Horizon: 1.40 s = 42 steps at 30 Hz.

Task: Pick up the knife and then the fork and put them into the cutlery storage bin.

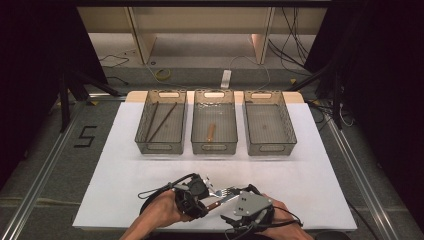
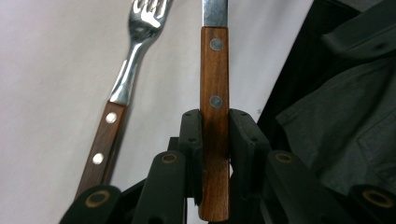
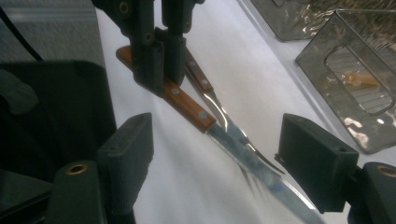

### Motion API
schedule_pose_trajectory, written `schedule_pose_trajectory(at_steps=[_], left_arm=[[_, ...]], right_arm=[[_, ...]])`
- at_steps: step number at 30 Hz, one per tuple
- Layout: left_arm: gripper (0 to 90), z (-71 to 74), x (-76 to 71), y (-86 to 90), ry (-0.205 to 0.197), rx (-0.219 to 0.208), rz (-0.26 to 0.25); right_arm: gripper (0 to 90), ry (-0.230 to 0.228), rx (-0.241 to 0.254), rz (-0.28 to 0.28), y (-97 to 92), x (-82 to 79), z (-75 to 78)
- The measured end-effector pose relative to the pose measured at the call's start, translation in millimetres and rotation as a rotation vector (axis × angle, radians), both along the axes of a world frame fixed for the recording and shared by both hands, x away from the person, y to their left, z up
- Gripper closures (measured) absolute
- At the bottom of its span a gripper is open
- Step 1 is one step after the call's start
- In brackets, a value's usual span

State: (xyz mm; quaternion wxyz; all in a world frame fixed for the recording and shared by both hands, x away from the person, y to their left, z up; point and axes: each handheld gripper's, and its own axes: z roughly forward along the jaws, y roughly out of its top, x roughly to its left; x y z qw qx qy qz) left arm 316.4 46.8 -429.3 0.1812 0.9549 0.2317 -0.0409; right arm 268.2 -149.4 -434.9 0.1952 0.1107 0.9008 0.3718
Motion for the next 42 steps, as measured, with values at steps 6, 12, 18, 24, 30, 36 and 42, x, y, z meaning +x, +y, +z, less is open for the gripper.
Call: schedule_pose_trajectory(at_steps=[6, 12, 18, 24, 30, 36, 42], left_arm=[[75.3, -0.2, 3.1, -6.7, 0.011, 0.014, -0.023], [75.3, 3.3, 2.2, -14.2, 0.028, 0.021, -0.051], [75.3, 4.9, 2.0, -17.4, 0.031, 0.033, -0.067], [75.2, 7.4, 1.6, -19.7, 0.033, 0.051, -0.093], [75.2, 7.6, 0.8, -21.9, 0.039, 0.047, -0.099], [75.2, 9.0, -0.9, -24.4, 0.048, 0.042, -0.106], [75.1, 10.3, 0.1, -23.9, 0.059, 0.036, -0.112]], right_arm=[[30.2, -0.079, -0.099, 0.050, 8.9, -4.0, -6.8], [35.6, -0.172, -0.205, 0.101, 18.4, -8.8, -14.7], [43.6, -0.213, -0.252, 0.132, 23.8, -12.4, -18.1], [50.4, -0.265, -0.326, 0.164, 27.4, -15.0, -23.7], [58.9, -0.302, -0.346, 0.192, 29.8, -17.1, -25.0], [66.2, -0.335, -0.387, 0.234, 31.7, -17.4, -25.6], [73.9, -0.367, -0.409, 0.262, 32.7, -20.1, -27.3]])
